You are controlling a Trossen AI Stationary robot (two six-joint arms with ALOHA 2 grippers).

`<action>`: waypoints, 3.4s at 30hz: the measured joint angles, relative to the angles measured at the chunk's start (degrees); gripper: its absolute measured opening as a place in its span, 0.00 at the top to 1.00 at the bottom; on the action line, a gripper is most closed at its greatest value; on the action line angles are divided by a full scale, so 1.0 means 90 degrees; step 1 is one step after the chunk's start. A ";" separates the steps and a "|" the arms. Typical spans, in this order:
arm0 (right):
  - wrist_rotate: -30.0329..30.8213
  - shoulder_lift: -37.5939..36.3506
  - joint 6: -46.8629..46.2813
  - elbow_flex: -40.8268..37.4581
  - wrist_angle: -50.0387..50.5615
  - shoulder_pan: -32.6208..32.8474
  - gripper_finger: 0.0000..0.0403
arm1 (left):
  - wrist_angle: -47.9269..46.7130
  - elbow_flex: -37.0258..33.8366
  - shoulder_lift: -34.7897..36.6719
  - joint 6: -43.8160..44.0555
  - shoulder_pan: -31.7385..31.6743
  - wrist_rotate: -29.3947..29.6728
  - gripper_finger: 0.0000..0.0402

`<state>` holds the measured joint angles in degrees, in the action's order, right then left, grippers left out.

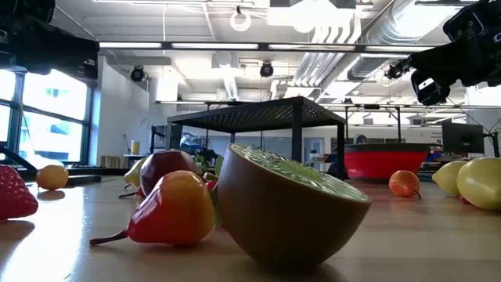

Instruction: Pick & Place Fruit

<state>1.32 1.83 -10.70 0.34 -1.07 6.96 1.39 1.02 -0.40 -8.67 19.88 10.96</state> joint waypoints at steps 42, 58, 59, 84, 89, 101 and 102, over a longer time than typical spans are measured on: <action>0.0000 0.0000 0.0000 0.0000 0.0001 0.0000 0.99 | 0.0001 0.0000 0.0000 0.0001 0.0001 0.0000 1.00; 0.0000 0.0002 0.0000 -0.0001 -0.0001 0.0000 0.99 | 0.0000 0.0000 0.0000 0.0000 0.0001 0.0000 1.00; 0.0000 0.0000 0.0000 0.0000 0.0000 0.0000 0.99 | 0.0000 0.0000 0.0000 0.0000 0.0002 0.0000 1.00; 0.0032 0.0001 0.0000 -0.0002 -0.0148 0.0000 0.99 | 0.0005 0.0000 0.0002 0.0000 0.0001 0.0000 1.00; 0.0090 0.0000 0.0046 -0.0001 -0.0192 0.0000 0.99 | 0.0005 0.0000 0.0001 0.0001 0.0000 0.0001 1.00; 0.0007 0.0000 0.0016 0.0000 -0.0191 0.0000 0.99 | 0.0007 0.0000 0.0002 0.0542 0.0002 -0.0015 1.00; 0.0007 0.0000 -0.0011 -0.0002 -0.0191 0.0000 0.99 | 0.0006 0.0000 0.0001 0.0542 0.0002 -0.0015 1.00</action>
<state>1.39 1.83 -10.80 0.32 -2.79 6.96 1.44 1.02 -0.39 -3.79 19.90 10.83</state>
